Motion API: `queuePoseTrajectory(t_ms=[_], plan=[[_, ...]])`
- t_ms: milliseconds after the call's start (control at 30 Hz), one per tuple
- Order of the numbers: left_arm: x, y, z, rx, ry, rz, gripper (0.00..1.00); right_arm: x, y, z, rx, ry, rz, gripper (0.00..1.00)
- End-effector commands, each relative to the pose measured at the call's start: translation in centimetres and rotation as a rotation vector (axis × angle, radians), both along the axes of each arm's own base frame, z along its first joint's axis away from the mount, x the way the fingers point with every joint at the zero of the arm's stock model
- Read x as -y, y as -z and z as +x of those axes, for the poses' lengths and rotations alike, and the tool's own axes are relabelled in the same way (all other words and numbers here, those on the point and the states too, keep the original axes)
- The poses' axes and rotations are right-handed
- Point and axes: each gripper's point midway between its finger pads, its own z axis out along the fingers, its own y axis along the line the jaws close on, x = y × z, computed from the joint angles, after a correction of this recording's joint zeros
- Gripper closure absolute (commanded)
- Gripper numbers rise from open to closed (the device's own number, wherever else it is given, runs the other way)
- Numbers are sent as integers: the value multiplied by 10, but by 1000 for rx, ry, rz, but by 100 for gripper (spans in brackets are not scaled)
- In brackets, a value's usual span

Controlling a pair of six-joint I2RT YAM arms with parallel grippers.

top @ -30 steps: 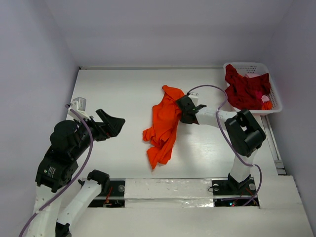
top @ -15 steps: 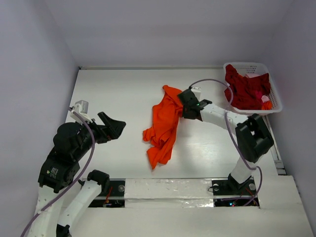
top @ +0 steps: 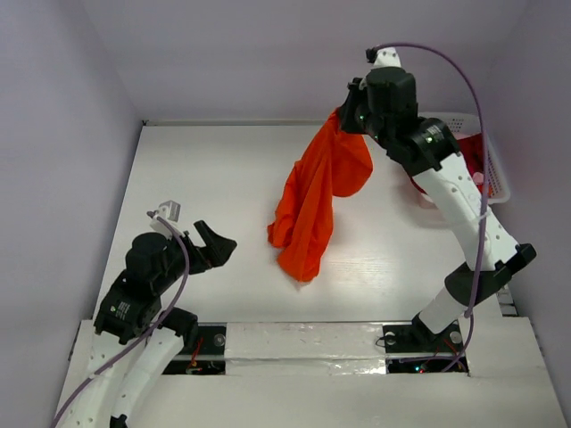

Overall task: Fold and stack the t-shirts
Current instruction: Flatten the tshirt out

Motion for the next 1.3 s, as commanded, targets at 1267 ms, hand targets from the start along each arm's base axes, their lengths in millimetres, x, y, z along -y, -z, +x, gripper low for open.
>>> queuePoseTrajectory(t_ms=[1267], plan=[[171, 30, 16, 35, 298, -205, 1, -49, -164, -102, 334, -392, 107, 100]])
